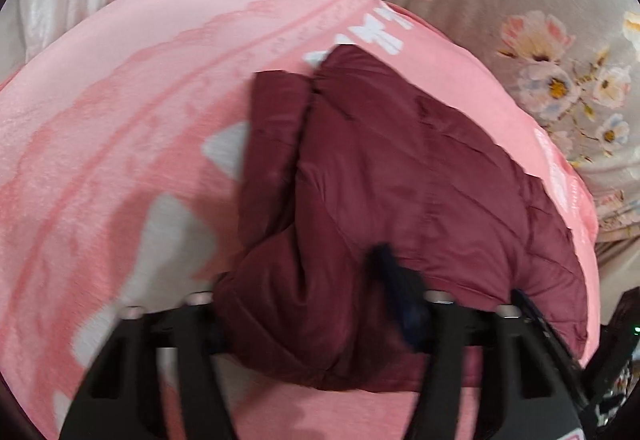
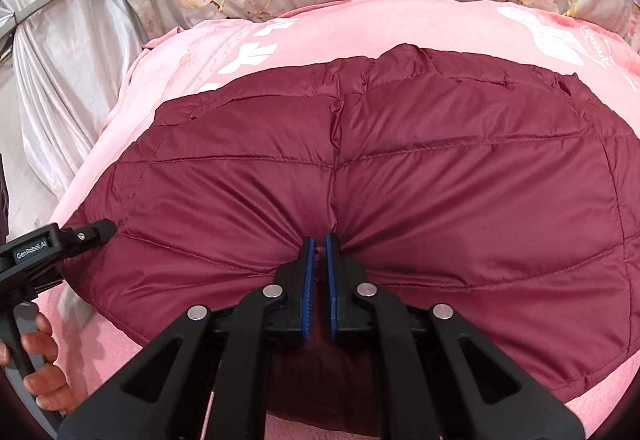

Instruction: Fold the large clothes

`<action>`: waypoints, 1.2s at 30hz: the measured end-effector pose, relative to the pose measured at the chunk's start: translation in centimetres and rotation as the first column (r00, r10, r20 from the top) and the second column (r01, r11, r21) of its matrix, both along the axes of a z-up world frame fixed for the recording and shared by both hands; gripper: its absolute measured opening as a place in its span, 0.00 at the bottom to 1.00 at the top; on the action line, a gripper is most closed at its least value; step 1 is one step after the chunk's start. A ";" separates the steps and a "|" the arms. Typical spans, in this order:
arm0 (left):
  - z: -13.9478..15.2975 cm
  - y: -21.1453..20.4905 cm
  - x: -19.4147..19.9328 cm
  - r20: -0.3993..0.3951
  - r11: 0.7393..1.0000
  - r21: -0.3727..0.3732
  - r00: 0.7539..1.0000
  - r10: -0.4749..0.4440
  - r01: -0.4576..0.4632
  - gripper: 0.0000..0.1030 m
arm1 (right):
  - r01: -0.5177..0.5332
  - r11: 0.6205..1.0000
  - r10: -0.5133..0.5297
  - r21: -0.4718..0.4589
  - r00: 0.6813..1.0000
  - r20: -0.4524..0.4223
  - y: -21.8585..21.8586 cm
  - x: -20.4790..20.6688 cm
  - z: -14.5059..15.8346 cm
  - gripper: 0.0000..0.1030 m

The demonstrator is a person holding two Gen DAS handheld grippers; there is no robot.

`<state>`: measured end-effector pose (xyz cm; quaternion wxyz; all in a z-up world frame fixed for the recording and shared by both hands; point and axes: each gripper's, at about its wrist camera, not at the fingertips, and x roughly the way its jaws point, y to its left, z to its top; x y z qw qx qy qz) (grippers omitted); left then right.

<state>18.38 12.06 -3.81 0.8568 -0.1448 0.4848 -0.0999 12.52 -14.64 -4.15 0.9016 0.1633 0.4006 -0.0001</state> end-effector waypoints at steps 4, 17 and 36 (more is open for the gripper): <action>2.3 -0.9 -0.8 0.051 1.000 0.013 0.998 -0.023 0.023 0.16 | 0.031 0.996 -0.031 0.079 1.000 0.003 -1.7 -2.3 0.6 0.05; 14.5 -10.7 -5.2 0.287 0.956 0.032 0.913 -0.289 0.293 0.14 | 0.021 0.980 -0.019 0.197 1.000 -0.013 -4.3 -5.0 -0.8 0.06; 10.4 -27.3 -8.7 0.087 0.823 -0.001 0.820 -0.565 0.568 0.55 | 0.334 0.934 -0.336 0.126 0.942 0.000 -17.5 -17.2 2.4 0.09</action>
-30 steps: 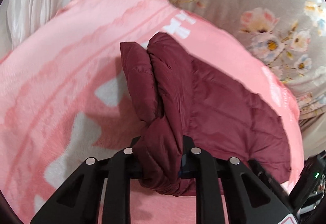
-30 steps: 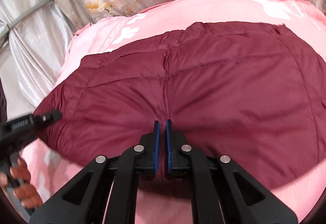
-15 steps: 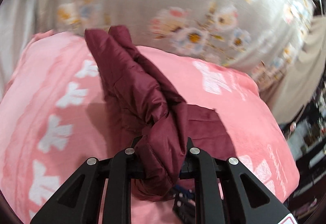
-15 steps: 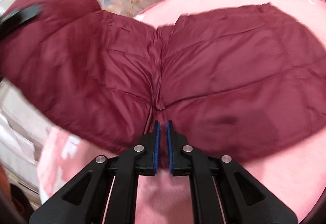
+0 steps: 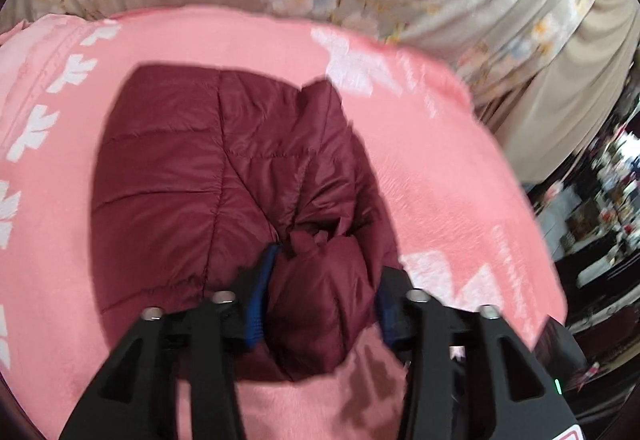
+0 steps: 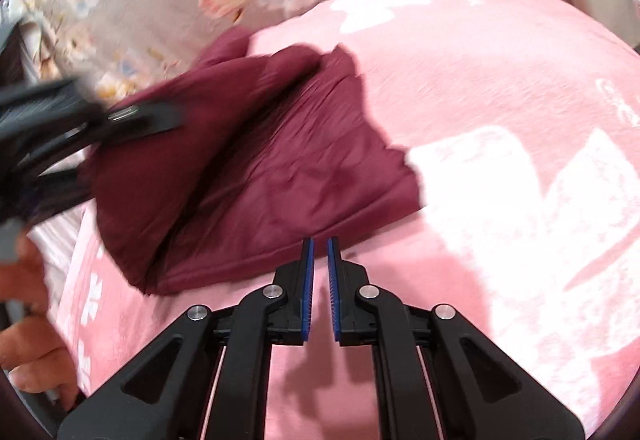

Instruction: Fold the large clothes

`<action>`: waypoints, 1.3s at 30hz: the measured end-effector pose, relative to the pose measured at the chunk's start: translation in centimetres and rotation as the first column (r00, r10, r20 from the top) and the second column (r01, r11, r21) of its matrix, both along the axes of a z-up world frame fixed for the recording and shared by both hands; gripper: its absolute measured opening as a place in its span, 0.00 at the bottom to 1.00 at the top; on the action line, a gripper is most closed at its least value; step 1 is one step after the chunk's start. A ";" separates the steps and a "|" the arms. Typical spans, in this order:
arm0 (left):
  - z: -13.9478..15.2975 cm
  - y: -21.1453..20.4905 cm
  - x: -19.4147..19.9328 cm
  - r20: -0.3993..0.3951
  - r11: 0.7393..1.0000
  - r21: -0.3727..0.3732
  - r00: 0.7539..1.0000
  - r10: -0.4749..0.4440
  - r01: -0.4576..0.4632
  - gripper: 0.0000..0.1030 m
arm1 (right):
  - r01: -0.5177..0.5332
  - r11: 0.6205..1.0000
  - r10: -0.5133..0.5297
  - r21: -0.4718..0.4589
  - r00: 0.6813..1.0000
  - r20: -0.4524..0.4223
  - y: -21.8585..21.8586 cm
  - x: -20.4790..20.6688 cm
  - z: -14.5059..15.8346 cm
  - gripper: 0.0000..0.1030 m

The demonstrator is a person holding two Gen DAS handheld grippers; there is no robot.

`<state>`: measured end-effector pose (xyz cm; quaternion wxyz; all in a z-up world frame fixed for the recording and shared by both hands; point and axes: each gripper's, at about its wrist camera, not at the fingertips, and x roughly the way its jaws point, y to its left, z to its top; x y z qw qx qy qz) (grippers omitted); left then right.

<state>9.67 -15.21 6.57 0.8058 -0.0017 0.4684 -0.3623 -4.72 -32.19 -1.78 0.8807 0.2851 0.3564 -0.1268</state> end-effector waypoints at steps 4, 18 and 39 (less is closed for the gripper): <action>3.9 5.7 0.0 0.082 0.990 -0.091 0.990 0.114 -0.107 0.71 | 0.007 1.000 -0.005 -0.029 0.998 0.061 -0.4 0.4 2.4 0.30; -4.9 8.9 2.3 0.003 0.940 0.211 0.961 0.275 -0.269 0.69 | -0.126 0.977 0.148 -0.172 0.981 0.125 3.7 5.2 9.0 0.52; -7.1 5.4 1.4 -0.017 0.951 0.248 0.981 0.195 -0.184 0.71 | 0.004 0.999 -0.008 -0.051 0.997 -0.081 -2.5 4.0 0.8 0.06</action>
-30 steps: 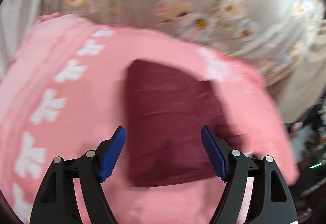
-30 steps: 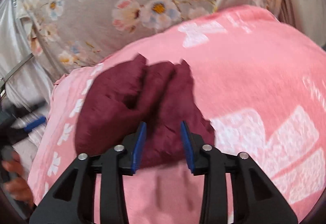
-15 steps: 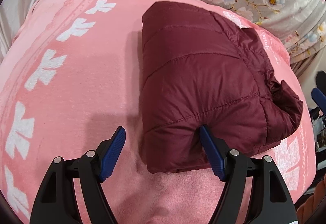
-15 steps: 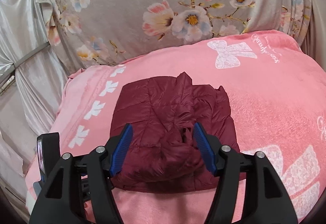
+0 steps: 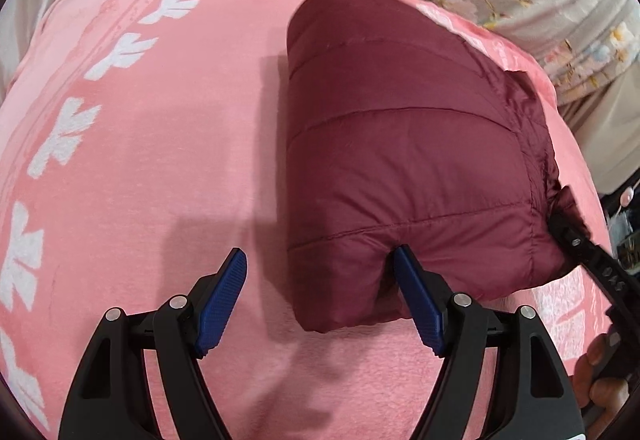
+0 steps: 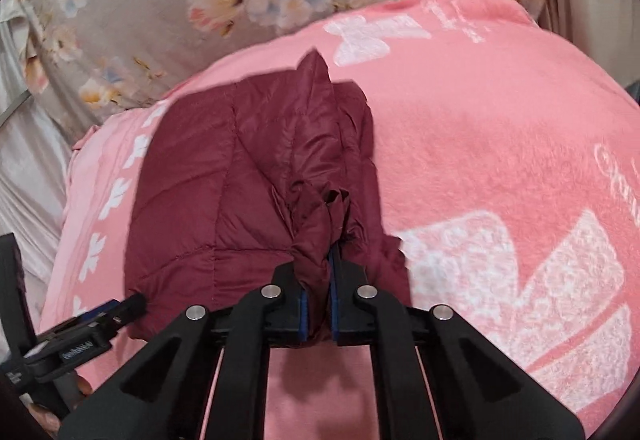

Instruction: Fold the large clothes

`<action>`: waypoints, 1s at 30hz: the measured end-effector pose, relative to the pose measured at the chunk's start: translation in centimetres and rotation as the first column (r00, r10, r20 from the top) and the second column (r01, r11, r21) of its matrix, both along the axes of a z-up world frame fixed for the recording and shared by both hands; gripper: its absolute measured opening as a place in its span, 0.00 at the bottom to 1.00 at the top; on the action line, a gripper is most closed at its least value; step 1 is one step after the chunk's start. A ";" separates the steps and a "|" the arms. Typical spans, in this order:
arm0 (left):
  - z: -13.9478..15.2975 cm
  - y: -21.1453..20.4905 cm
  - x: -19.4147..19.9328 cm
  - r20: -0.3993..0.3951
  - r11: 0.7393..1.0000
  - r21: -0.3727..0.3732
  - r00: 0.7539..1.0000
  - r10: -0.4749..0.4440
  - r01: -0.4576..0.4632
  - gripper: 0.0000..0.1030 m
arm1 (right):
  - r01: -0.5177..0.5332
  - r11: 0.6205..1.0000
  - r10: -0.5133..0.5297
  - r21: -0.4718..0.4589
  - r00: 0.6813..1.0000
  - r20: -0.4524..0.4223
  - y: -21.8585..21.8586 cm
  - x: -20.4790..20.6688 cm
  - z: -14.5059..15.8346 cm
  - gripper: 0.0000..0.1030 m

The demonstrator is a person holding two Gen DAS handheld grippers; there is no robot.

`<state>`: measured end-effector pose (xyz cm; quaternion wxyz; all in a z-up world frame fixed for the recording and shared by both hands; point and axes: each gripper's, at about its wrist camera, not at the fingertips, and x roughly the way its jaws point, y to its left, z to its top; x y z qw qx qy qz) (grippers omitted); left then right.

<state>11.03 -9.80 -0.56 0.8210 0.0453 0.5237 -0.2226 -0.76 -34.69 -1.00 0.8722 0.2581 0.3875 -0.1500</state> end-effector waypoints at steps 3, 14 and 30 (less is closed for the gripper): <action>-1.1 -1.2 -0.2 -0.007 1.000 0.026 1.000 -0.012 0.012 0.72 | 0.005 1.000 -0.005 -0.001 0.999 -0.041 -0.3 0.2 -1.9 0.06; -3.5 -2.7 -0.1 0.027 0.997 0.072 0.999 -0.031 0.029 0.77 | 0.003 1.000 -0.004 -0.025 0.999 -0.033 0.2 0.5 -4.5 0.06; -2.3 -3.3 -1.2 0.073 0.993 0.113 0.997 -0.039 0.031 0.73 | 0.025 1.000 -0.025 -0.013 1.000 0.004 0.5 -0.4 -3.4 0.10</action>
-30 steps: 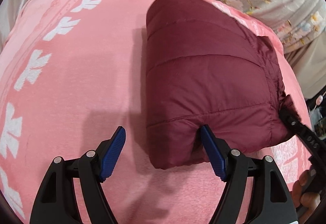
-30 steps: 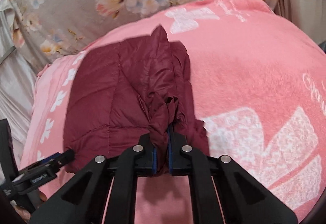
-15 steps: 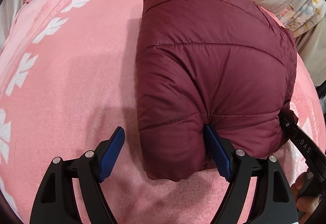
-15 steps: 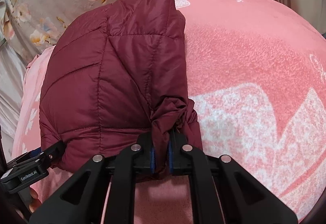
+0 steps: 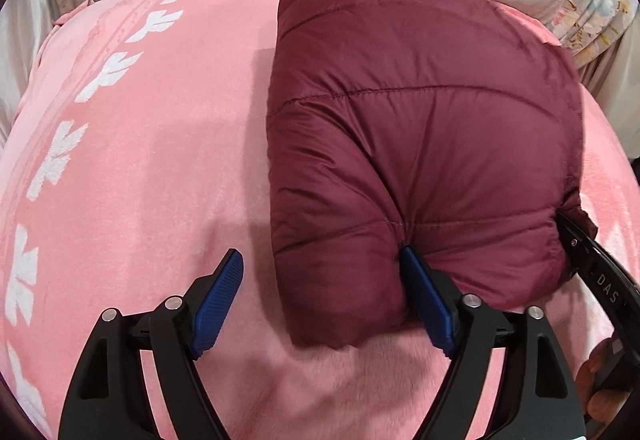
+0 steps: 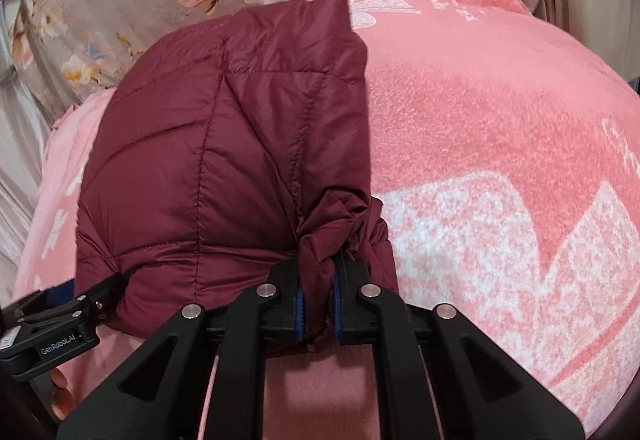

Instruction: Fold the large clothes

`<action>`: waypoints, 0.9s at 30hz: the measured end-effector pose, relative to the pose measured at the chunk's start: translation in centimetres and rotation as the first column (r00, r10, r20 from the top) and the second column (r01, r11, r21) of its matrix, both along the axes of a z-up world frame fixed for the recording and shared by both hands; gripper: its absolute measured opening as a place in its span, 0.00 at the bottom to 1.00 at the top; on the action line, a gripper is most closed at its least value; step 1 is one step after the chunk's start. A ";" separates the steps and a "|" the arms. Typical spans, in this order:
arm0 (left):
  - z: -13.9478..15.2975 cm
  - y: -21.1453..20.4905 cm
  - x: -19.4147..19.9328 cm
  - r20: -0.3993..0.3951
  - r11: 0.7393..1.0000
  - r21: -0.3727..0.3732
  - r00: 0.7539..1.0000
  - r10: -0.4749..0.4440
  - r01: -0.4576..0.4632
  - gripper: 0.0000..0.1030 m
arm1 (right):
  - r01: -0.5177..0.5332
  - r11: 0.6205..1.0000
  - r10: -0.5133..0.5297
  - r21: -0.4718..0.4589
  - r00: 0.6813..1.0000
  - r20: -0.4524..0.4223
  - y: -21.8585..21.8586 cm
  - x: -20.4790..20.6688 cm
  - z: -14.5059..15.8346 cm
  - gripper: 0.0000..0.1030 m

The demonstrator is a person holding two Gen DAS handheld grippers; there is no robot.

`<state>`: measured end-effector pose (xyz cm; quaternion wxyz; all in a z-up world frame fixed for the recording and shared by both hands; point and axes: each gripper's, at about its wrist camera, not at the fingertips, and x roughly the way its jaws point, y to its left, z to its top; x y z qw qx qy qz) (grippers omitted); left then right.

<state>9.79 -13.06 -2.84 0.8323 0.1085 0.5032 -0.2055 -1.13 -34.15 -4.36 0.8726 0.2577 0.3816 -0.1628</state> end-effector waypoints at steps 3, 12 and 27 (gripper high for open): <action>3.2 1.9 0.2 0.019 0.998 -0.064 1.000 -0.001 0.002 0.73 | 0.021 0.999 -0.023 0.030 0.998 0.057 -1.2 -1.6 2.6 0.20; 11.8 1.9 8.5 0.100 0.979 -0.175 0.987 0.125 -0.106 0.73 | 0.011 0.999 -0.016 0.033 0.986 0.165 -5.8 4.1 10.4 0.50; 5.8 -8.5 16.1 0.035 0.998 -0.042 0.998 0.052 -0.050 0.73 | 0.066 0.997 -0.067 0.035 0.998 0.020 -8.5 15.0 4.2 0.05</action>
